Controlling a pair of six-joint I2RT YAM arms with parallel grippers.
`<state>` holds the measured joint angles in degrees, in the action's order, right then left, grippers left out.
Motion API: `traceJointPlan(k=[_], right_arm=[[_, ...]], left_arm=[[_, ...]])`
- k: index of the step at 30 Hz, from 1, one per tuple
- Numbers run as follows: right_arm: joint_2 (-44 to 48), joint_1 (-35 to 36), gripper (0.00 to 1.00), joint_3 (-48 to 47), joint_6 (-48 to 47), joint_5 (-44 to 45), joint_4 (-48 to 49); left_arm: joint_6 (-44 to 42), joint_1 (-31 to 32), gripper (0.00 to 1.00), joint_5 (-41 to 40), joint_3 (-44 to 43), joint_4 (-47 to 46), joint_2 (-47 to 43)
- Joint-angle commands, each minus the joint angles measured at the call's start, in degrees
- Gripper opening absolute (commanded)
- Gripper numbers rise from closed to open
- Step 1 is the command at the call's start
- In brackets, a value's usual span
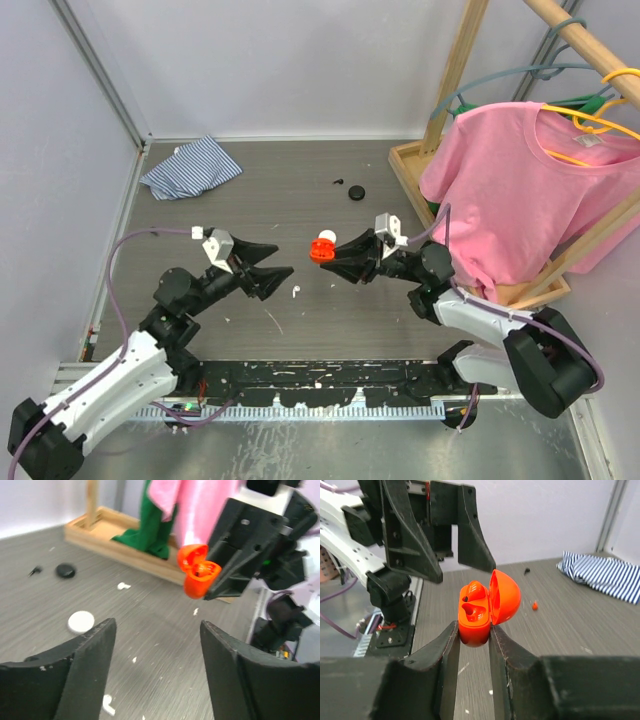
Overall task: Insert the wireless bluetooth earbuds into the charging case
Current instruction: Adjust the charging case, then pick up the earbud from the center of the board.
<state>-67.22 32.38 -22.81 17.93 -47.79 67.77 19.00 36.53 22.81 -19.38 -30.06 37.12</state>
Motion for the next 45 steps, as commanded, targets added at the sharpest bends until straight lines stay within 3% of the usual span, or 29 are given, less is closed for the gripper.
traceJointPlan(k=[1, 9, 13, 21, 30, 37, 45], right_arm=[[0.78, -0.12, 0.02, 2.44, -6.92, 3.87, -1.62], [-6.25, -0.13, 0.01, 5.69, -5.83, 5.55, 4.98], [-7.31, -0.13, 0.05, 7.95, -5.82, 8.01, 10.76], [-5.91, 0.79, 0.04, 8.99, -11.42, 12.5, 7.31], [-3.24, 1.81, 0.01, 9.24, -13.19, 15.6, 4.68], [-3.18, 2.51, 0.01, 8.77, -14.35, 16.19, 2.9], [-3.04, 2.73, 0.01, 8.55, -14.79, 16.34, 1.98]], left_arm=[[-1.78, 0.13, 0.72, -15.41, -3.42, 19.51, -6.15], [-0.5, 0.07, 0.88, -27.07, -10.03, 38.8, -6.68], [-1.1, 0.11, 0.93, -29.35, -15.22, 46.31, 0.73], [0.48, -3.14, 0.94, -36.34, -21.77, 52.58, 14.25], [11.01, -16.41, 0.9, -39.11, -24.39, 52.23, 25.8], [22.81, -21.85, 0.77, -45.37, -27.4, 51.29, 33.27], [29.1, -26.4, 0.72, -44.22, -29.74, 49.23, 42.2]])
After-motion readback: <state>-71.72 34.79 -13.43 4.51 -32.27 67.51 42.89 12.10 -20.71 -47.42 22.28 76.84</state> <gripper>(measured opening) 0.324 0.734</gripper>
